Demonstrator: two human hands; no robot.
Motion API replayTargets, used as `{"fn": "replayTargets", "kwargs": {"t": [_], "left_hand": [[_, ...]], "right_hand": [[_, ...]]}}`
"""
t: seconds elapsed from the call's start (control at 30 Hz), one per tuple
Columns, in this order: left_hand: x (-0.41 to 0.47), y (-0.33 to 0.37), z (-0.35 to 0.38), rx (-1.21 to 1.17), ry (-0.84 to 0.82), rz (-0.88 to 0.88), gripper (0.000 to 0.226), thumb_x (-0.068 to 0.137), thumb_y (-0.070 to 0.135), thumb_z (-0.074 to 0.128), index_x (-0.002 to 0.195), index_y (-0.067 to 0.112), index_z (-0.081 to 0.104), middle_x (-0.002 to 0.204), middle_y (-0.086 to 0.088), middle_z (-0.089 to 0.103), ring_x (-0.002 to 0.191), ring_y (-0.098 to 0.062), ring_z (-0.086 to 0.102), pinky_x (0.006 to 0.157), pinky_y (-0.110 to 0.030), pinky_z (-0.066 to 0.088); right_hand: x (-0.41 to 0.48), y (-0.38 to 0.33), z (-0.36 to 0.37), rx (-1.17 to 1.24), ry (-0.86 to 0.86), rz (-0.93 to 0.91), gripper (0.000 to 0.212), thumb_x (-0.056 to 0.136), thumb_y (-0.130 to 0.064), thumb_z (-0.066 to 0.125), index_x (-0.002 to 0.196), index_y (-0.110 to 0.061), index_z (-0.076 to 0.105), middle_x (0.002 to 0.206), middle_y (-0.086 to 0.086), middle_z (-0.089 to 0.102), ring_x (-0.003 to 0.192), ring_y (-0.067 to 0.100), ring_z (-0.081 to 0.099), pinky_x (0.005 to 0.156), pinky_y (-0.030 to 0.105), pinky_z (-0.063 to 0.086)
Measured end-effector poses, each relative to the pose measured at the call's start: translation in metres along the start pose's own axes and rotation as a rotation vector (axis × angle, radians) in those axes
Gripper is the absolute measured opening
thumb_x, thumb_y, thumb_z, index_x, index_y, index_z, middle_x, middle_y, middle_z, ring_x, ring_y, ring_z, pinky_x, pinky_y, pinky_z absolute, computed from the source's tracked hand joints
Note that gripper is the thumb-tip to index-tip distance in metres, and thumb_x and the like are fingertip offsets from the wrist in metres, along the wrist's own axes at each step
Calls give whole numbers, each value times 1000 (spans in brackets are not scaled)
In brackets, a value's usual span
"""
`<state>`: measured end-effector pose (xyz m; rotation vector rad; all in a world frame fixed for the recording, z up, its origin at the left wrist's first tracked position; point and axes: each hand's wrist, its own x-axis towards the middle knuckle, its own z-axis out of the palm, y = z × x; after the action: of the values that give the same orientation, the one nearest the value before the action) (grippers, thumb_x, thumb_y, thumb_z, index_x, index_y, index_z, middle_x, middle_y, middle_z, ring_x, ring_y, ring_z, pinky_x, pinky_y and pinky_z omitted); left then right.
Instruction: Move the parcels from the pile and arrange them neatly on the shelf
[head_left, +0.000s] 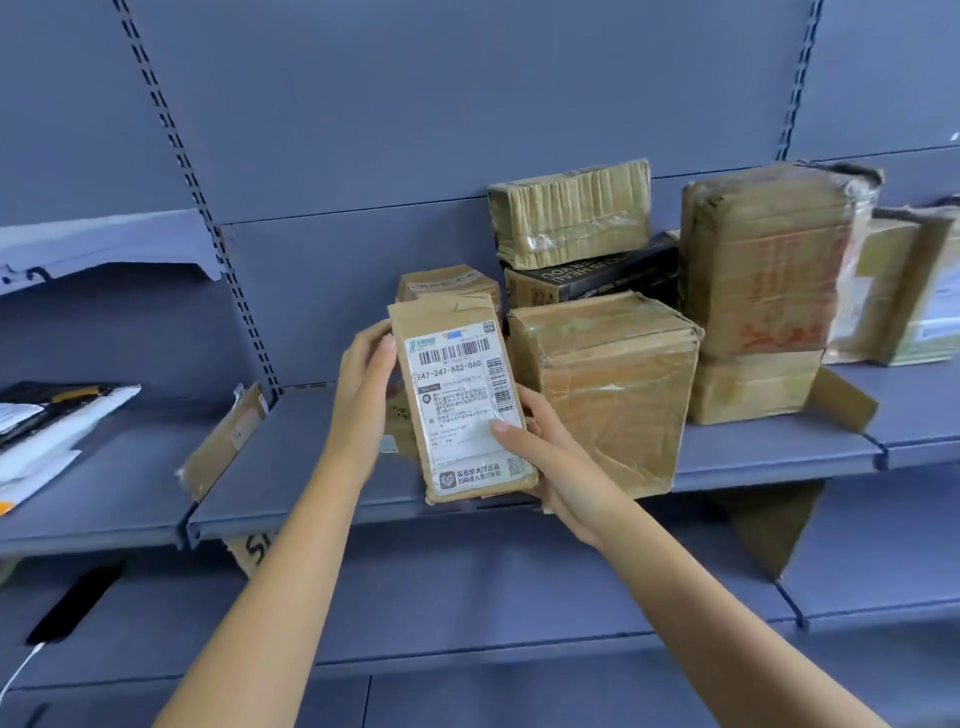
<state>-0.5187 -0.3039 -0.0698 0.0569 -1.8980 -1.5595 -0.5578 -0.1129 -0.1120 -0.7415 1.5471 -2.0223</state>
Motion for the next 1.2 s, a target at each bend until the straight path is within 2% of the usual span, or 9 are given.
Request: {"fn": "replayTargets", "kwargs": {"t": [0.17, 0.3, 0.37, 0.5, 0.57, 0.67, 0.77, 0.93, 1.2], "left_hand": [[-81, 19, 65, -53, -29, 16, 44, 87, 47, 44, 125, 27, 50, 127, 1, 58, 116, -11, 55, 92, -27, 49], [-135, 40, 127, -63, -67, 153, 41, 89, 48, 44, 127, 34, 48, 123, 17, 50, 111, 17, 46, 90, -3, 37], [-149, 47, 155, -59, -62, 180, 48, 89, 54, 41, 134, 38, 43, 129, 15, 40, 121, 14, 38, 96, -3, 31], [-151, 45, 204, -221, -102, -77, 62, 94, 51, 39, 137, 7, 44, 141, -24, 36, 136, -39, 34, 111, -54, 30], [-146, 43, 222, -193, -139, -155, 60, 96, 49, 41, 134, 2, 46, 140, -31, 34, 132, -47, 35, 108, -63, 28], [-140, 40, 237, -181, -101, -175, 63, 80, 67, 45, 125, 25, 56, 146, -14, 37, 136, -27, 38, 113, -54, 28], [-129, 26, 238, -86, -59, -161, 62, 73, 69, 45, 129, 42, 44, 153, -2, 19, 141, -17, 23, 117, -43, 20], [-101, -8, 227, 177, -24, -123, 75, 88, 30, 65, 147, 19, 20, 152, -5, 10, 141, -22, 14, 116, -36, 16], [-44, -42, 226, 203, 22, -103, 70, 88, 0, 50, 148, 7, 14, 152, -13, 15, 142, -23, 13, 113, -29, 14]], "right_hand": [[-97, -4, -32, -7, 56, 14, 67, 82, -39, 69, 141, -31, 39, 128, -9, 65, 117, 13, 62, 93, 34, 51], [-174, -16, -72, -4, 130, -10, 53, 87, -35, 65, 136, -31, 45, 130, -6, 64, 119, 18, 61, 97, 39, 51], [-203, -24, -89, 4, 156, -18, 53, 85, -40, 64, 134, -34, 46, 132, -7, 62, 121, 18, 60, 95, 39, 52], [-236, -38, -115, -7, 230, -19, 52, 86, -34, 62, 135, -29, 44, 126, -5, 66, 111, 17, 66, 75, 27, 56], [-243, -42, -126, -16, 280, -22, 56, 87, -34, 65, 138, -26, 43, 124, -4, 67, 108, 16, 67, 76, 26, 55], [-246, -43, -138, 19, 317, -28, 63, 85, -37, 66, 140, -23, 40, 126, -2, 66, 112, 19, 66, 81, 30, 56], [-242, -40, -147, 28, 292, -24, 59, 85, -36, 63, 138, -24, 41, 126, -1, 66, 114, 20, 65, 84, 33, 55], [-216, -38, -159, 39, 263, -46, 55, 86, -35, 62, 137, -26, 43, 127, -1, 66, 115, 22, 64, 85, 34, 56], [-151, -38, -178, 43, 256, -97, 63, 85, -39, 66, 141, -28, 39, 133, -3, 62, 121, 21, 60, 95, 40, 51]]}}
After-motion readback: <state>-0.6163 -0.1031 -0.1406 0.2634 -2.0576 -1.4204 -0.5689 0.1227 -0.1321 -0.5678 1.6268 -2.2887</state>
